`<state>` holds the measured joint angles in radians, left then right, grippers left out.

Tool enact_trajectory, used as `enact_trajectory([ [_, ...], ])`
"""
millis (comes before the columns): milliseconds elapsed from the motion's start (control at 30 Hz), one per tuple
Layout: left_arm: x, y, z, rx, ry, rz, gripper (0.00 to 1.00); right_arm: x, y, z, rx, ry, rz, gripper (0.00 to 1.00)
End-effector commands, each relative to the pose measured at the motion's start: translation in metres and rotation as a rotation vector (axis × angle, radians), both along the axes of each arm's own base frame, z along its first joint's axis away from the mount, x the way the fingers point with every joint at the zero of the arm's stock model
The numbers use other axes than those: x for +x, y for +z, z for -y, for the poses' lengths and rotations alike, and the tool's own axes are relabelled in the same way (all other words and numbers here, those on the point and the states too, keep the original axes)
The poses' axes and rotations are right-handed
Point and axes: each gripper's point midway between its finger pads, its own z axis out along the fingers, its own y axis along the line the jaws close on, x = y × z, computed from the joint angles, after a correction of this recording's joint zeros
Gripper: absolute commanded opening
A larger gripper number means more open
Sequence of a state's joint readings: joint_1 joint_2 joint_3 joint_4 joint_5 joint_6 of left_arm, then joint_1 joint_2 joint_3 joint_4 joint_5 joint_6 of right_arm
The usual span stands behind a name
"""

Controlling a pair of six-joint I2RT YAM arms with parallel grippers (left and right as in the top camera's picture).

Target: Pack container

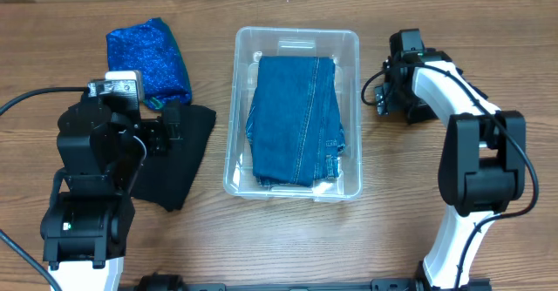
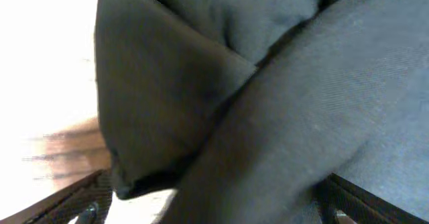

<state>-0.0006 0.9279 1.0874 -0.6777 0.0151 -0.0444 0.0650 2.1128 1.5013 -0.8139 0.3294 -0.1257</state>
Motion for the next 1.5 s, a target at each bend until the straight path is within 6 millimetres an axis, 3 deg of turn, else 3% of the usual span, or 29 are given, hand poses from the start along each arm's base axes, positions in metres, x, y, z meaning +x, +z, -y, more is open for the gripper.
enact_trajectory([
  [0, 0.002, 0.013, 0.002, 0.02, -0.018, 0.036, 1.0, 0.001, -0.022, 0.009, -0.051, -0.006, -0.02, 1.0],
  [333, 0.002, 0.013, 0.002, 0.02, -0.018, 0.035, 1.0, 0.023, -0.036, 0.026, -0.147, -0.037, 0.056, 0.96],
  [467, 0.002, 0.013, 0.002, 0.02, -0.018, 0.034, 1.0, 0.029, -0.036, 0.032, -0.144, -0.056, 0.084, 0.73],
  [700, 0.002, 0.012, 0.002, 0.02, -0.018, 0.032, 1.0, 0.026, -0.037, 0.049, -0.125, -0.136, 0.099, 0.47],
  [800, 0.002, 0.012, 0.002, 0.02, -0.018, 0.031, 1.0, 0.025, -0.039, 0.047, -0.102, -0.134, 0.091, 0.37],
  [900, 0.002, 0.012, 0.002, 0.02, -0.018, 0.031, 1.0, 0.024, -0.039, 0.045, -0.101, -0.131, 0.084, 0.16],
  [1033, 0.002, 0.012, 0.002, 0.02, -0.018, 0.032, 1.0, 0.027, -0.029, 0.035, -0.093, -0.124, 0.099, 0.04],
  [1167, 0.002, 0.012, 0.002, 0.02, -0.018, 0.032, 1.0, 0.04, 0.008, 0.027, -0.07, -0.148, 0.184, 0.04],
  [1367, 0.002, 0.012, 0.002, 0.02, -0.018, 0.032, 1.0, 0.056, 0.105, 0.016, 0.013, -0.132, 0.367, 0.04],
  [1467, 0.002, 0.012, 0.002, 0.02, -0.018, 0.033, 1.0, 0.058, 0.173, 0.002, 0.095, -0.077, 0.494, 0.04],
])
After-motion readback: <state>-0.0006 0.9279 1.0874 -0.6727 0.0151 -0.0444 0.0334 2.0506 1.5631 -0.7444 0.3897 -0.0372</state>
